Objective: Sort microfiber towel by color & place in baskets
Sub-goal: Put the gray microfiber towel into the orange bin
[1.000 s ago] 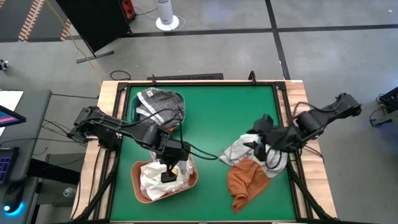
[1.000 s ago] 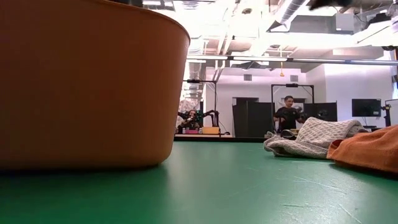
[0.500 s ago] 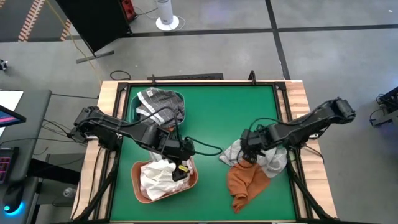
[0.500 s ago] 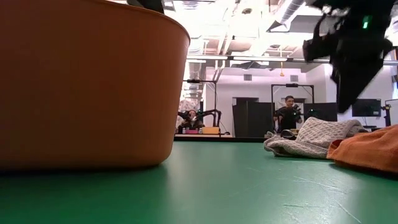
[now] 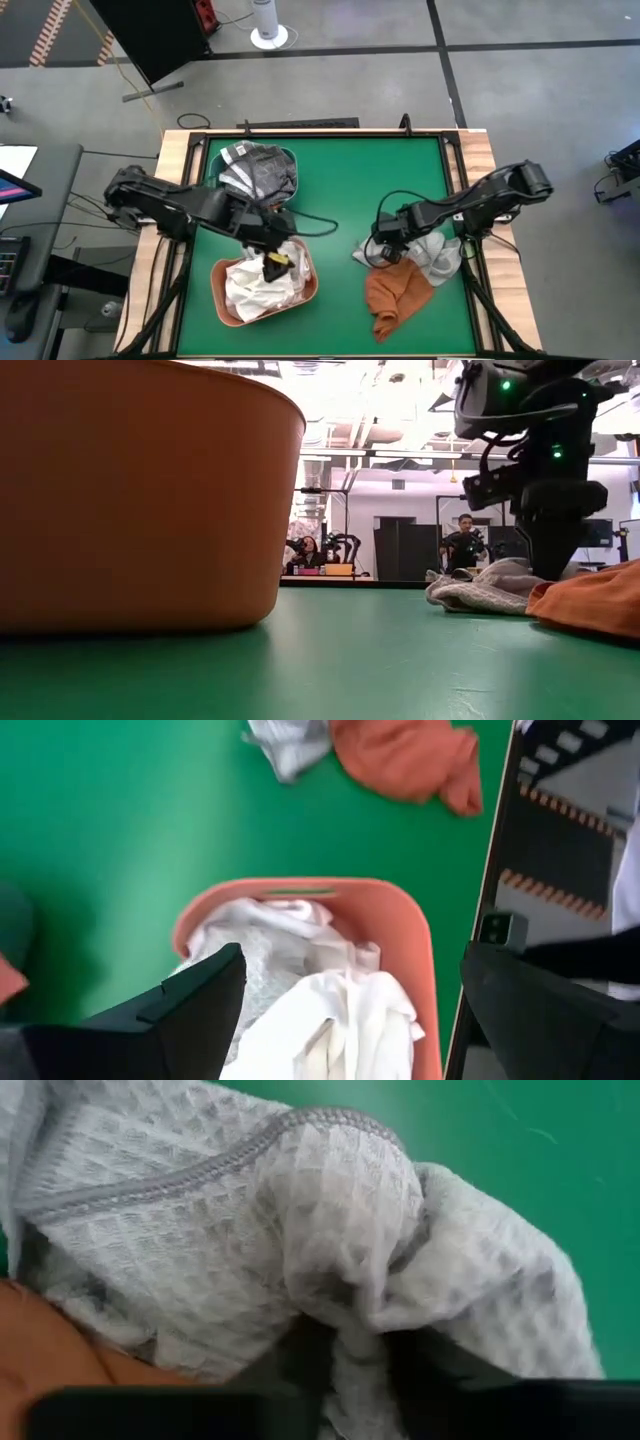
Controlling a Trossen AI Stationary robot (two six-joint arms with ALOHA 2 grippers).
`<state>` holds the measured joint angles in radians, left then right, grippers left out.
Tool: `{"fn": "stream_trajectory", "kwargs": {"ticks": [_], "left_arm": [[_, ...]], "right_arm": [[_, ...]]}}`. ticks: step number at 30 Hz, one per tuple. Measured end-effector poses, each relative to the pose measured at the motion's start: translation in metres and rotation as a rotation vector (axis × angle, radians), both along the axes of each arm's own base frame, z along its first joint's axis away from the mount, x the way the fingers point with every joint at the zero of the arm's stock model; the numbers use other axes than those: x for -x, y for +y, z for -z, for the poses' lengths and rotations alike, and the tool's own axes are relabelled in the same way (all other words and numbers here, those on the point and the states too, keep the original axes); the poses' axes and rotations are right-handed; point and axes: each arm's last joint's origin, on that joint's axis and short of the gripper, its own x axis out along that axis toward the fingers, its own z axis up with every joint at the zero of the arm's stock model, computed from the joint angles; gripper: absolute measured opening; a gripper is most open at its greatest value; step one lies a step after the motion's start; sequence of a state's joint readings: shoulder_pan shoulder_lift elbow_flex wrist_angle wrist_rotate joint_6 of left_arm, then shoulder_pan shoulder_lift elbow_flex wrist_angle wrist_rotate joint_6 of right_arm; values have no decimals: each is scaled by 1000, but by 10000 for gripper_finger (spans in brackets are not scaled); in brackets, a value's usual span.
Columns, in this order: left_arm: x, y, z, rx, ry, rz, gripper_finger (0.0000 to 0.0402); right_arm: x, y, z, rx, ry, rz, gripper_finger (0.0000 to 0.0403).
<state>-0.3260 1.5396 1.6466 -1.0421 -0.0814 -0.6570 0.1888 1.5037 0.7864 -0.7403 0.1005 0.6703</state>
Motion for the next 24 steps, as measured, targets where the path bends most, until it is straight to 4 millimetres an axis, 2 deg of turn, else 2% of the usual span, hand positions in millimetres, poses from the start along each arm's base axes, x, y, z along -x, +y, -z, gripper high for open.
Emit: {"fn": "stream_trajectory", "kwargs": {"ticks": [3, 4, 7, 12, 18, 24], "left_arm": [[11, 5, -13, -9, -54, -42, 352], [15, 7, -16, -11, -70, -53, 352], [21, 11, -24, -39, -113, -91, 352], [19, 13, -28, -121, -186, -131, 352], [1, 14, -28, -196, -355, -168, 352], [-22, 24, -24, -267, -554, -230, 352]], "right_arm": [[-2, 0, 1, -7, 3, -22, 45], [-1, 0, -1, -12, -7, -29, 31], [-3, -1, -16, -28, -77, -30, 30], [1, -8, -71, 6, -331, -21, 33], [18, -9, -150, 86, -751, -23, 32], [27, -10, -198, 117, -1057, -10, 32]]}}
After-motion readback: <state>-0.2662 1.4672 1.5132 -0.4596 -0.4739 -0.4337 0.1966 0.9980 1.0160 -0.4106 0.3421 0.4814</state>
